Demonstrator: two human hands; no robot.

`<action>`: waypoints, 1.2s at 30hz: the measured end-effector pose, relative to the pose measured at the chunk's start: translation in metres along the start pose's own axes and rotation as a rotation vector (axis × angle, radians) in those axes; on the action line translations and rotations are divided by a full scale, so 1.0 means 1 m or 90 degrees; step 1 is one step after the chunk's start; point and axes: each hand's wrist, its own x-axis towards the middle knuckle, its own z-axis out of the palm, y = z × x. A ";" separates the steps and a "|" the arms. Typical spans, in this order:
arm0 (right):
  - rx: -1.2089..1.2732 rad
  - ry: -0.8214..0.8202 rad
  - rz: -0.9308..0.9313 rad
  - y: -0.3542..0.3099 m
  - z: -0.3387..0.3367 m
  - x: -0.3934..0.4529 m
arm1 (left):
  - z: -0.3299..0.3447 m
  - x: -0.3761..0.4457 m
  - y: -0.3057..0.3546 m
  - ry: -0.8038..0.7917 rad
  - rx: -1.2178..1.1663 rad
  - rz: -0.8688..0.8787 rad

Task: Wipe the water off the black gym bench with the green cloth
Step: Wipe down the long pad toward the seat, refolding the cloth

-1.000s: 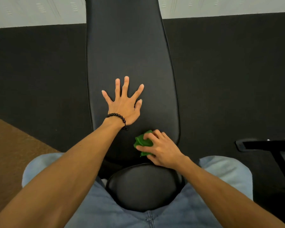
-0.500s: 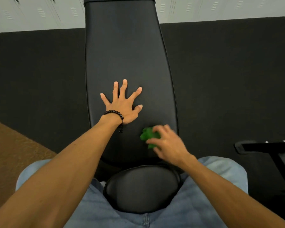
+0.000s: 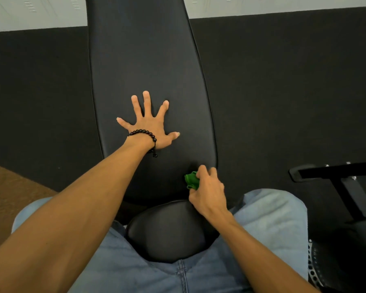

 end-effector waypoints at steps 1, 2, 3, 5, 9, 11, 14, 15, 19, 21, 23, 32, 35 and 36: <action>-0.020 -0.014 -0.022 -0.007 0.002 -0.001 | 0.000 -0.001 -0.002 -0.002 0.002 -0.006; -0.037 -0.030 -0.051 -0.009 0.002 -0.004 | 0.000 -0.001 0.001 -0.005 0.004 -0.004; -0.052 -0.054 -0.097 -0.010 0.003 -0.007 | 0.000 -0.001 0.002 -0.005 0.003 -0.006; -0.081 -0.112 -0.186 -0.005 0.001 -0.008 | 0.000 0.000 0.003 -0.007 -0.001 -0.011; -0.046 -0.092 -0.102 0.015 -0.020 0.009 | -0.002 -0.001 0.001 -0.020 -0.011 -0.013; 0.009 -0.029 0.019 0.019 -0.026 0.012 | -0.004 -0.001 0.001 -0.022 -0.020 -0.012; 0.026 -0.023 0.053 0.000 -0.016 0.002 | -0.008 -0.001 0.001 -0.032 -0.026 -0.013; -0.013 -0.051 0.014 -0.008 -0.011 -0.002 | -0.009 0.000 0.003 -0.036 -0.028 -0.012; -0.118 -0.141 -0.134 -0.046 0.005 -0.009 | -0.012 0.000 0.003 -0.052 -0.029 -0.021; -0.155 -0.181 -0.231 -0.055 0.008 -0.008 | -0.013 -0.001 0.002 -0.052 -0.031 -0.021; -0.160 -0.221 -0.282 -0.051 0.005 -0.004 | -0.015 -0.001 0.001 -0.050 -0.042 -0.017; -0.191 -0.236 -0.171 0.000 -0.032 0.021 | -0.015 -0.027 -0.022 0.160 -0.141 0.122; -0.204 -0.221 -0.228 -0.029 -0.008 0.015 | 0.005 -0.047 -0.036 0.034 -0.208 0.152; -0.203 -0.226 -0.251 -0.041 0.000 0.013 | 0.013 -0.052 -0.040 -0.059 -0.234 0.140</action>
